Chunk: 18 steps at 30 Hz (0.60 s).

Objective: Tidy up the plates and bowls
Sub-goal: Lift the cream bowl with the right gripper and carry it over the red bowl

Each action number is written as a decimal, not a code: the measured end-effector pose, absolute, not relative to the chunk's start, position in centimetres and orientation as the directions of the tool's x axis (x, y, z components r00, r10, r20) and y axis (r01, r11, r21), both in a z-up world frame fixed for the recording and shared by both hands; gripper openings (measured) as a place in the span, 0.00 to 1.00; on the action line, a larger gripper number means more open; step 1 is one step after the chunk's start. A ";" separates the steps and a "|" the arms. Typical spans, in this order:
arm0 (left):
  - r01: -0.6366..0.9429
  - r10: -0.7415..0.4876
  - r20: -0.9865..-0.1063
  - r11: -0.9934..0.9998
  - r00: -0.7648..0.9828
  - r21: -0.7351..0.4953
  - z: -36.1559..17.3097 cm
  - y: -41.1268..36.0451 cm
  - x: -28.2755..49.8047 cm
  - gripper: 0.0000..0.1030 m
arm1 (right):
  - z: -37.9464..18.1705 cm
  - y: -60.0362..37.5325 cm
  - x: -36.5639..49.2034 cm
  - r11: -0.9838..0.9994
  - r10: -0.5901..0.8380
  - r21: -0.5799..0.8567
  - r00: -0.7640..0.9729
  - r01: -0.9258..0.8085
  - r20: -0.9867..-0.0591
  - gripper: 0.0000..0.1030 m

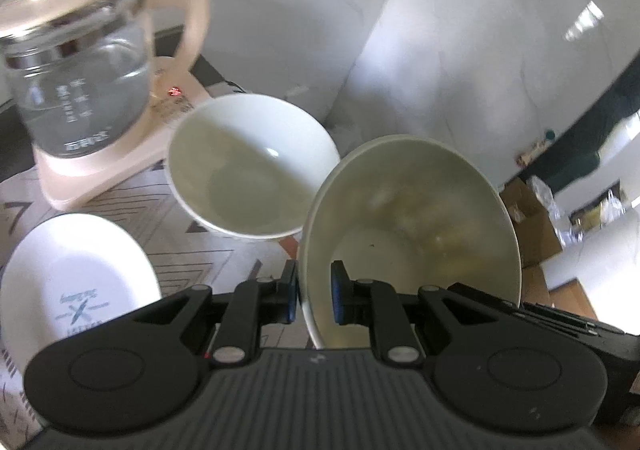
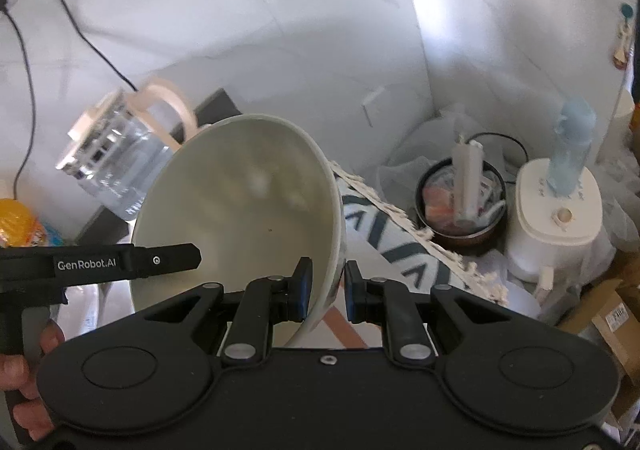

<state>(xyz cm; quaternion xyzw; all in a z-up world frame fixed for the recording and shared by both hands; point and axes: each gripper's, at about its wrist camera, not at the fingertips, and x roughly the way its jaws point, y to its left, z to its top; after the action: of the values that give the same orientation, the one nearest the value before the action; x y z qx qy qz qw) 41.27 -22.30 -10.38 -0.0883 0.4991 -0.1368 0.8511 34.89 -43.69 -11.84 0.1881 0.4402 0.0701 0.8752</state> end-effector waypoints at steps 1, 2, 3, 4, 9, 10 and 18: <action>0.129 -0.316 -0.822 0.948 0.474 -0.290 -10.1 -21.9 41.0 0.14 | -11.7 -43.5 34.9 0.919 0.293 0.393 0.605 0.036 -0.740 0.16; 0.116 -0.311 -0.817 0.949 0.486 -0.292 -9.7 -21.6 40.6 0.14 | -11.4 -43.3 34.9 0.918 0.299 0.395 0.608 0.026 -0.735 0.16; 0.107 -0.307 -0.813 0.950 0.496 -0.293 -9.4 -21.4 40.4 0.14 | -11.1 -43.1 34.9 0.918 0.304 0.397 0.612 0.018 -0.730 0.16; 0.099 -0.303 -0.809 0.950 0.504 -0.295 -9.0 -21.1 40.1 0.14 | -10.8 -42.9 34.8 0.917 0.310 0.399 0.616 0.008 -0.724 0.16; 0.064 -0.287 -0.788 0.951 0.545 -0.302 -7.6 -19.5 38.6 0.14 | -9.7 -41.8 34.3 0.913 0.344 0.406 0.627 -0.049 -0.699 0.16; 0.058 -0.282 -0.785 0.952 0.552 -0.301 -7.4 -19.3 38.2 0.14 | -9.5 -41.6 34.2 0.911 0.351 0.408 0.627 -0.058 -0.695 0.16; -0.026 -0.249 -0.766 0.945 0.592 -0.327 -6.4 -16.6 35.3 0.05 | -8.5 -39.9 33.1 0.899 0.396 0.423 0.631 -0.117 -0.667 0.16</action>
<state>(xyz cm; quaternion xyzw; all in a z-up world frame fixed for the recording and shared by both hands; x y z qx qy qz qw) 35.35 -16.59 -6.38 -0.1537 0.4471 -0.0634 0.8789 33.08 -39.89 -8.52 0.1726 0.4047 0.1447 0.8863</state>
